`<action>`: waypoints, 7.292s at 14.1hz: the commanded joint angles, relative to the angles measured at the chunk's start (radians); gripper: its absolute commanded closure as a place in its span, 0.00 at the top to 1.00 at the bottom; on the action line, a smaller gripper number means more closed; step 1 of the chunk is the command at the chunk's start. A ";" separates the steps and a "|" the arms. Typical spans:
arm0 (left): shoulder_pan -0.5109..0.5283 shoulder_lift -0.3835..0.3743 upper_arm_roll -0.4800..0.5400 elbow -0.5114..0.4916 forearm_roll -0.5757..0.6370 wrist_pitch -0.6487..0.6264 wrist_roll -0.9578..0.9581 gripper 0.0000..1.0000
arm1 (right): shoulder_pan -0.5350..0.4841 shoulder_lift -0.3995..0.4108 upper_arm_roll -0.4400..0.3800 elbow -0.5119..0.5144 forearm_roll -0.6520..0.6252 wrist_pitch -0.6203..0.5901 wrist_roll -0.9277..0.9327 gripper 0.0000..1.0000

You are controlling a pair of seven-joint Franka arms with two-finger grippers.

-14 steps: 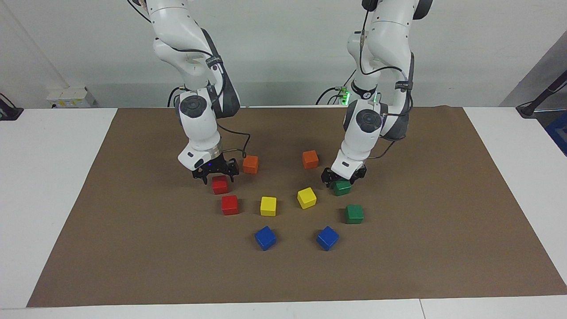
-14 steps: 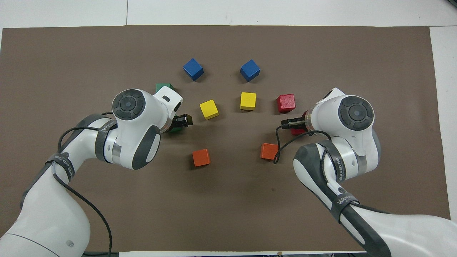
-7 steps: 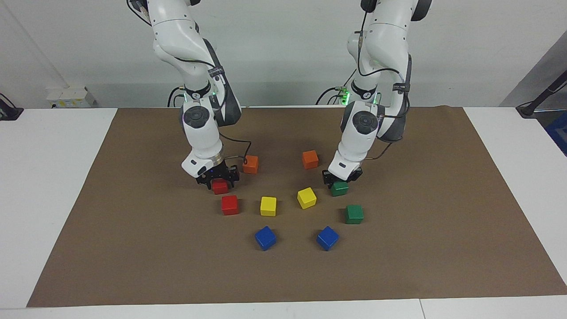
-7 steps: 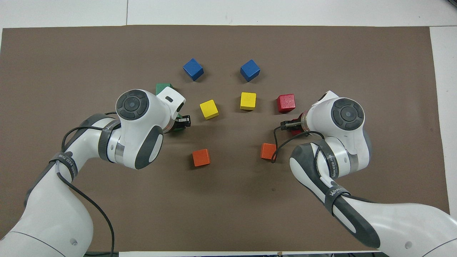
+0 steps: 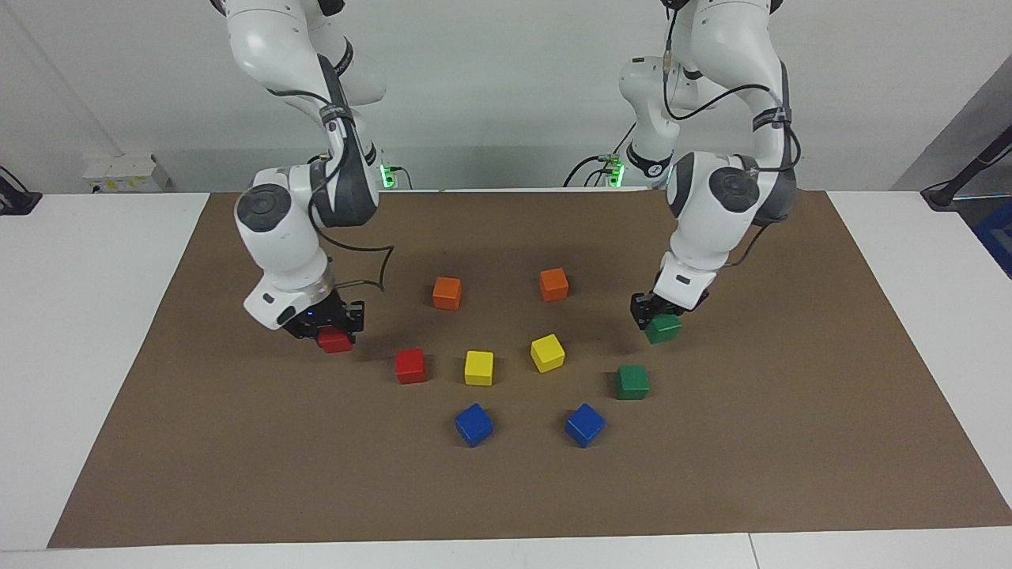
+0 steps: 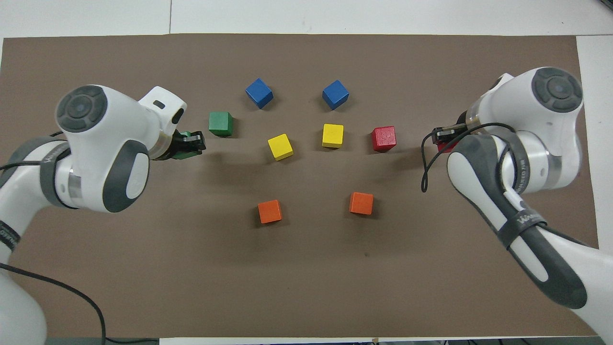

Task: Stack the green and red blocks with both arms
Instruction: 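Carry the green cube outward with the left gripper while the right gripper carries red, then lower the green cube with the left gripper while the right gripper lowers red, then reach the other green cube with the left gripper while the right gripper grasps red, then carry the green cube with the left gripper while the right gripper carries red, then stack green on green with the left gripper while the right gripper stacks red, then open and raise the left gripper while the right gripper holds the red cube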

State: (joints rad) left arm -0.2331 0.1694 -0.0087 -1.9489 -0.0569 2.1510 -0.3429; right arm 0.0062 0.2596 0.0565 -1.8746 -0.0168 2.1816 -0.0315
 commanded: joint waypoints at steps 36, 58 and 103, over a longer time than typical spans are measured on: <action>0.417 0.073 -0.007 0.169 0.002 -0.118 0.754 1.00 | 0.227 0.125 0.014 0.252 0.000 -0.102 0.306 1.00; -0.043 0.378 -0.010 0.441 -0.014 0.016 0.257 1.00 | 0.225 0.171 0.014 0.022 -0.011 0.193 0.332 0.28; 0.494 -0.030 -0.005 -0.156 0.006 0.219 0.814 0.00 | -0.123 -0.023 0.008 -0.135 -0.002 0.162 -0.137 0.00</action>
State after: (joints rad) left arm 0.2442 0.1716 -0.0021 -2.0575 -0.0551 2.3338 0.4601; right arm -0.1096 0.2412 0.0575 -1.9965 -0.0213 2.3229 -0.1413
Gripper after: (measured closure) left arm 0.445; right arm 0.449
